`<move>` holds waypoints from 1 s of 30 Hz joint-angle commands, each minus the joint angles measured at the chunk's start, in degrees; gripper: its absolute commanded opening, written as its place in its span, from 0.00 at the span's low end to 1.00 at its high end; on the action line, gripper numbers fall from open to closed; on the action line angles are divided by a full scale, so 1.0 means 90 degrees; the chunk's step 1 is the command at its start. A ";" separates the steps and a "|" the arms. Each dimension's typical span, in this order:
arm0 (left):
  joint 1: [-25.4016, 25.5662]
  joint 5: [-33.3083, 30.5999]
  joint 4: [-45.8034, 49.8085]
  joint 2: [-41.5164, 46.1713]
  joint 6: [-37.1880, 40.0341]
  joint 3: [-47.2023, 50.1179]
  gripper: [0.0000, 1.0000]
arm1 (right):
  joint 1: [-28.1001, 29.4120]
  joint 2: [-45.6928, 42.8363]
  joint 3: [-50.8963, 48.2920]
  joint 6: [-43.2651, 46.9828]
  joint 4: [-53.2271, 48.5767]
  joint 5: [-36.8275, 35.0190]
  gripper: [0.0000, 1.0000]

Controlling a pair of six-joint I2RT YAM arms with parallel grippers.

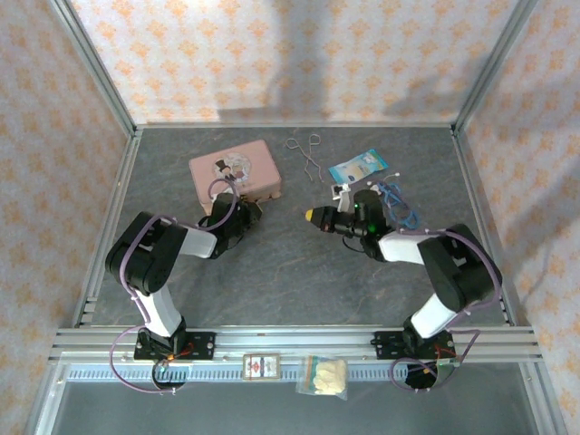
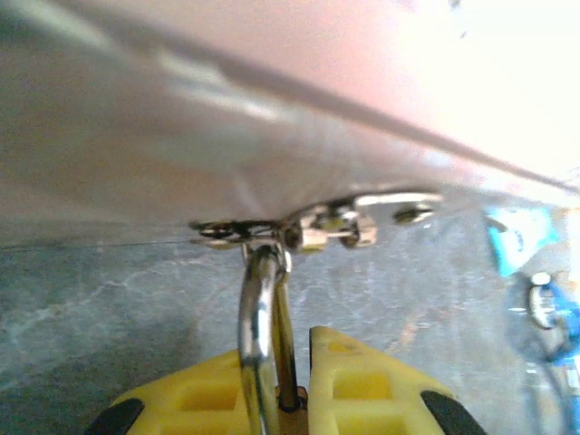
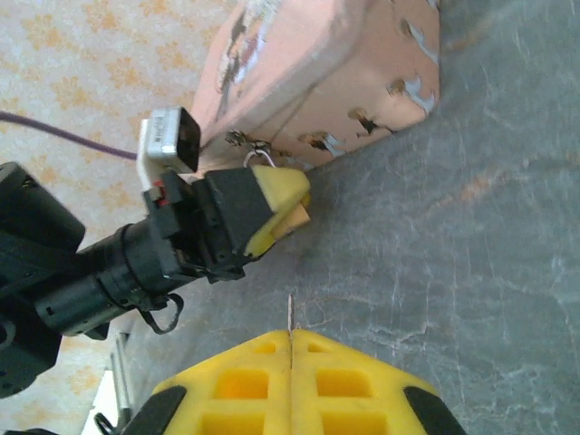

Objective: Unlock the padlock with the key

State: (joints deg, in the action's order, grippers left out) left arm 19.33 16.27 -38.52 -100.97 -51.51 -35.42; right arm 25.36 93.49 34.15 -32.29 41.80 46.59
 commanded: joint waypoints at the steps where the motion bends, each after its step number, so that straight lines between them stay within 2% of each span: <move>1: -0.0022 0.0750 -0.1400 0.0132 -0.1104 0.0208 0.01 | 0.0124 0.0360 -0.0052 -0.1209 0.1652 0.0330 0.00; 7: -0.0019 0.1199 -0.2816 -0.0102 -0.2042 0.0395 0.00 | 0.0472 0.1251 0.0050 -0.2236 0.2931 0.0404 0.00; 10: -0.0017 0.1201 -0.3153 -0.0090 -0.2221 0.0482 0.00 | 0.0514 0.1689 0.0108 -0.2886 0.3834 0.0416 0.00; 14: -0.0010 0.1219 -0.3396 -0.0086 -0.2369 0.0550 0.00 | 0.0613 0.2165 0.0411 -0.3396 0.4475 0.0496 0.00; 30: 0.0103 0.1073 -0.3746 -0.0197 -0.2588 0.0596 0.00 | 0.0981 0.3092 0.1098 -0.4053 0.5232 0.0429 0.00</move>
State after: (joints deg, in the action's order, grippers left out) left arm 19.31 25.04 -66.32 -102.28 -72.86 -29.76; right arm 33.74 120.11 42.57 -67.26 83.26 50.19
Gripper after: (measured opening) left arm 0.131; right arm 0.042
